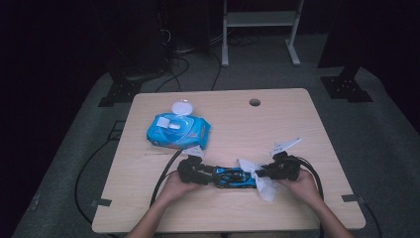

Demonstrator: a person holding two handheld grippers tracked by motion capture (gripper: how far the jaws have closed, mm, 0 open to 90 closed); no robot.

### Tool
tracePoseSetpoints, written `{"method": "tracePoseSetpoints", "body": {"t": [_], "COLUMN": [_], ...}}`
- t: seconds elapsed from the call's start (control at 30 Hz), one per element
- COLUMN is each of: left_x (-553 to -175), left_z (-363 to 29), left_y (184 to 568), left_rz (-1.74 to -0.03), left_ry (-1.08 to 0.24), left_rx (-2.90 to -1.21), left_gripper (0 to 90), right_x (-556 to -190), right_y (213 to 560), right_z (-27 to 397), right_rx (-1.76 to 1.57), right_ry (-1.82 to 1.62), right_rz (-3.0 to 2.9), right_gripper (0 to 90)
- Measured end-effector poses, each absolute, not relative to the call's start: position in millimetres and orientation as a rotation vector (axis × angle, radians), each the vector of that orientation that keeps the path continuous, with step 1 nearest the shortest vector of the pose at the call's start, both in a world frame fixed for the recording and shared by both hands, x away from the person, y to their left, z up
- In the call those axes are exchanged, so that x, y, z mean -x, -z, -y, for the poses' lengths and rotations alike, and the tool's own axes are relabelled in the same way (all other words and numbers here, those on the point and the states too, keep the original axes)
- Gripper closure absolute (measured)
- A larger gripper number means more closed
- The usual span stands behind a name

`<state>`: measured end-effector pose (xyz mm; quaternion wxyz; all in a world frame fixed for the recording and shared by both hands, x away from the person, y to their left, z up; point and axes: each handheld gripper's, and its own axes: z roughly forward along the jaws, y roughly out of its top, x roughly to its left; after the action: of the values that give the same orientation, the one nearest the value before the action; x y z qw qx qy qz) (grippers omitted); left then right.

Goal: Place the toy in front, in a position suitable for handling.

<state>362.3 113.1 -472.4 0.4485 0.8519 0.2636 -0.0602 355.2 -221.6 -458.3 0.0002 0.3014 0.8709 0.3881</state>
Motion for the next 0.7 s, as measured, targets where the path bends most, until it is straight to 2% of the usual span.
{"method": "tracePoseSetpoints", "body": {"t": [0.33, 0.37, 0.5, 0.7], "left_x": [-355.8, -352.8, -347.8, -339.3], "left_z": [-114.7, -114.2, -113.6, -114.2], "left_y": [473.9, 473.4, 472.0, 472.2], "left_rz": [-0.613, -0.594, -0.555, -0.502], "left_ry": [0.094, 0.065, 0.019, -0.059], "left_rx": [-2.088, -2.088, -2.096, -2.089], "left_gripper": [46.6, 46.7, 46.7, 46.7], "right_x": [-363.1, -365.6, -370.8, -378.2], "right_y": [463.9, 466.2, 470.6, 476.8], "right_z": [228.5, 229.3, 228.5, 224.3], "right_rx": [-1.029, -1.048, -1.063, -1.075], "right_ry": [-1.29, -1.31, -1.343, -1.402], "right_rz": [-2.805, -2.826, -2.883, -2.949], "right_gripper": [60.5, 54.9, 48.3, 43.2]}}
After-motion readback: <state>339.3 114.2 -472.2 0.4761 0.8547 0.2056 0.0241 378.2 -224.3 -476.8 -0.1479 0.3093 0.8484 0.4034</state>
